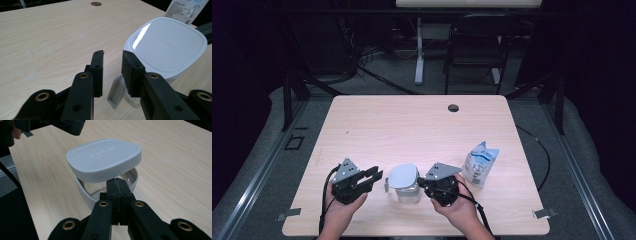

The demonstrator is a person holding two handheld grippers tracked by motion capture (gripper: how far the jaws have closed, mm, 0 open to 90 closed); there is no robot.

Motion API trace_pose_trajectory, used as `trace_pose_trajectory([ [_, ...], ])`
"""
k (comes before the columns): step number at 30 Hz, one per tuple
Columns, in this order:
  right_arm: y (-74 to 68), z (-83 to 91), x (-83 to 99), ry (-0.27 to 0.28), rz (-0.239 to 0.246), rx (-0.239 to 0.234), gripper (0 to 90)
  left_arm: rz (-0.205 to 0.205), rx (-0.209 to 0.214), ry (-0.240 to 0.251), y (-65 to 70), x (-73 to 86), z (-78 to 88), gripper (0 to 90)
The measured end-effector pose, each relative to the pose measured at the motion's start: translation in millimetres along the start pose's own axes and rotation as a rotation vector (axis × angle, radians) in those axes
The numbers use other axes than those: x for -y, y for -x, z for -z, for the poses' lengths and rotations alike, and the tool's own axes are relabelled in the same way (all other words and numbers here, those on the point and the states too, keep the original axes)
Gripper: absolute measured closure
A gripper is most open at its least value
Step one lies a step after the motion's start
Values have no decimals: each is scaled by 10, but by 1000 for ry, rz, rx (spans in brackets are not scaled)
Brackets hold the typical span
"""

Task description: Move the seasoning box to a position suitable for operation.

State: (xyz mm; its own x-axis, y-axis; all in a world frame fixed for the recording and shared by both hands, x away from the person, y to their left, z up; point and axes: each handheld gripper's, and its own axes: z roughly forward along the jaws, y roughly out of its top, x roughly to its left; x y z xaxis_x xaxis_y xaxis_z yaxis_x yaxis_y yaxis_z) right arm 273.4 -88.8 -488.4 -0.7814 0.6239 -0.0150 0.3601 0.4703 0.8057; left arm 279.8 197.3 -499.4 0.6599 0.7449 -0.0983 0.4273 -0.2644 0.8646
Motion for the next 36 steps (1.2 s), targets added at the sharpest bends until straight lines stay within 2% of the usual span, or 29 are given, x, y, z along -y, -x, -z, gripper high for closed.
trace_pose_trajectory([
  [4,-5,2,-33,4,-2,1,900,3,-4,17,-5,8,32,650],
  [9,-10,11,-70,10,-2,-3,900,11,-16,9,-16,23,34,623],
  [13,-16,8,-99,7,1,-1,900,8,-15,-5,-28,39,25,619],
  [23,-35,6,-169,17,6,1,900,-17,-7,-9,47,29,42,618],
  [30,-55,8,-205,21,13,4,900,-42,-1,-21,94,26,14,665],
  [36,-68,10,-229,26,18,0,900,-37,19,-19,113,15,-14,782],
])
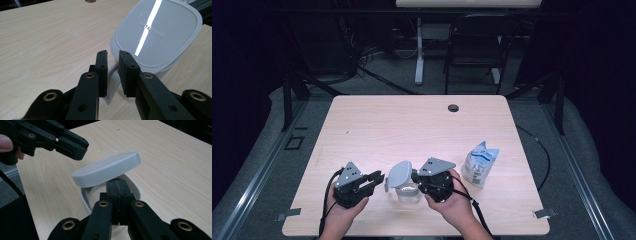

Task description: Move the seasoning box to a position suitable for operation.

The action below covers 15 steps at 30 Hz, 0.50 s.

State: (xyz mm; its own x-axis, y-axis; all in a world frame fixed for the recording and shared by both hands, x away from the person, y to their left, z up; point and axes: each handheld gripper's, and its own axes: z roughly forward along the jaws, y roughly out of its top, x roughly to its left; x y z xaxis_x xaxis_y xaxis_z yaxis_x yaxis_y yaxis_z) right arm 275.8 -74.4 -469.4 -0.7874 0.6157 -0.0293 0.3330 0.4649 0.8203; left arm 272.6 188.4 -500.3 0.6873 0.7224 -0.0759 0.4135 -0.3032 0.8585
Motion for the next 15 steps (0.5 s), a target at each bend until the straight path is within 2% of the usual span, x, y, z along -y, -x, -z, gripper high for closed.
trace_pose_trajectory([
  [5,-14,-3,-20,5,0,-1,900,5,12,-1,15,-4,-53,851],
  [10,-34,-9,-44,6,10,-7,900,-16,7,-24,42,-13,-98,893],
  [15,-42,-8,-62,8,13,-6,900,-13,2,-28,38,-8,-105,900],
])
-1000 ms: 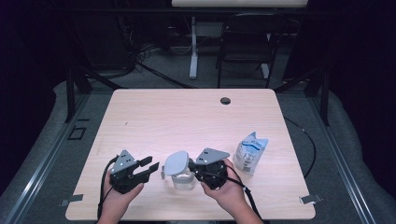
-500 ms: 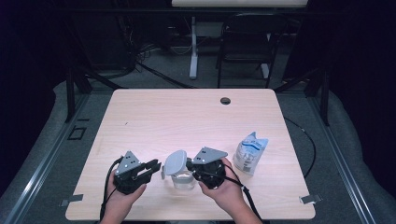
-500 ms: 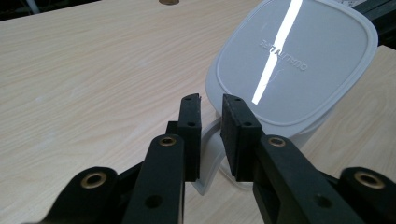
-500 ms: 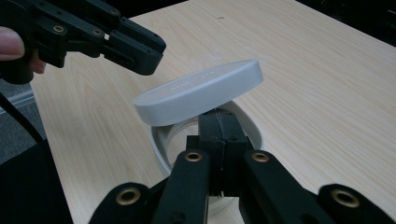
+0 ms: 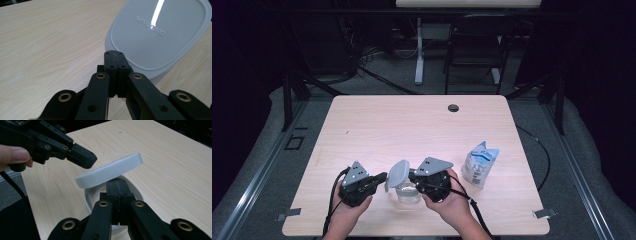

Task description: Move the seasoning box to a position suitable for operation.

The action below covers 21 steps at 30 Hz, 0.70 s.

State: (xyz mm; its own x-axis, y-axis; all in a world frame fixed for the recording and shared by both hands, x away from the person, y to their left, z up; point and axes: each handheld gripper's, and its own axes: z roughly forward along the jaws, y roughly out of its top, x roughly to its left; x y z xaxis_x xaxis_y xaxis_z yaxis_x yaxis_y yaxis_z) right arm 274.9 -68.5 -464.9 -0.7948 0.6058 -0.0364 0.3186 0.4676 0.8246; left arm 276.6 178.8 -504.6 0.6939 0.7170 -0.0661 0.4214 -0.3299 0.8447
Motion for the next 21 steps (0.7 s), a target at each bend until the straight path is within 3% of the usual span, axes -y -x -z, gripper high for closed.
trace_pose_trajectory([
  [17,-17,-11,-26,9,1,-1,900,-64,-14,-64,-1,44,-75,900],
  [21,-13,-8,-36,10,2,4,900,-62,-15,-69,-9,55,-85,900],
])
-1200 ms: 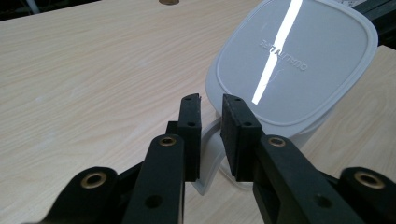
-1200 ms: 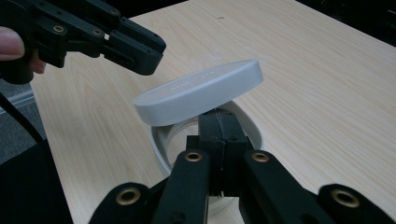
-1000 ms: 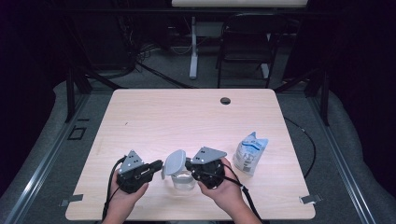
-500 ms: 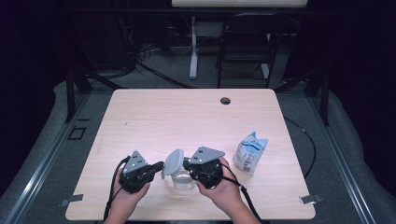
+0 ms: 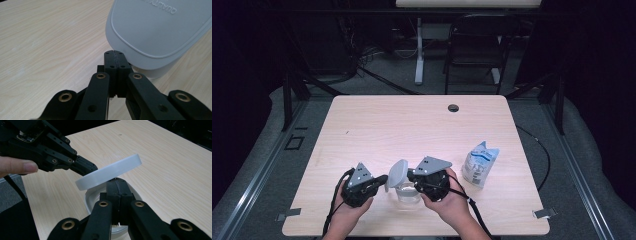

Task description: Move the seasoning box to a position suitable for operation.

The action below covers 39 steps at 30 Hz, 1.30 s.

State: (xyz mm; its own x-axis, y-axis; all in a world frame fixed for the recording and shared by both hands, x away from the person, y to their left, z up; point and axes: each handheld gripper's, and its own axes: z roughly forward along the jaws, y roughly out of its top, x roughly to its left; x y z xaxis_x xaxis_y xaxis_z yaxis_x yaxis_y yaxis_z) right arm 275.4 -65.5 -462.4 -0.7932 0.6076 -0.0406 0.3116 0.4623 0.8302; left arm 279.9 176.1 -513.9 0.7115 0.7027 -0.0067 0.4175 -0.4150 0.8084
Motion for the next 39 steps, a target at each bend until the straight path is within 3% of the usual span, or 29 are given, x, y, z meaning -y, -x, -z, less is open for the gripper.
trace_pose_trajectory([
  [27,-43,-28,-60,6,12,-6,900,-6,11,-12,-14,23,-25,900],
  [34,-63,-35,-82,12,11,-8,900,15,5,0,-53,33,13,900],
  [39,-81,-37,-115,11,19,-10,900,67,-17,4,-164,99,45,890],
])
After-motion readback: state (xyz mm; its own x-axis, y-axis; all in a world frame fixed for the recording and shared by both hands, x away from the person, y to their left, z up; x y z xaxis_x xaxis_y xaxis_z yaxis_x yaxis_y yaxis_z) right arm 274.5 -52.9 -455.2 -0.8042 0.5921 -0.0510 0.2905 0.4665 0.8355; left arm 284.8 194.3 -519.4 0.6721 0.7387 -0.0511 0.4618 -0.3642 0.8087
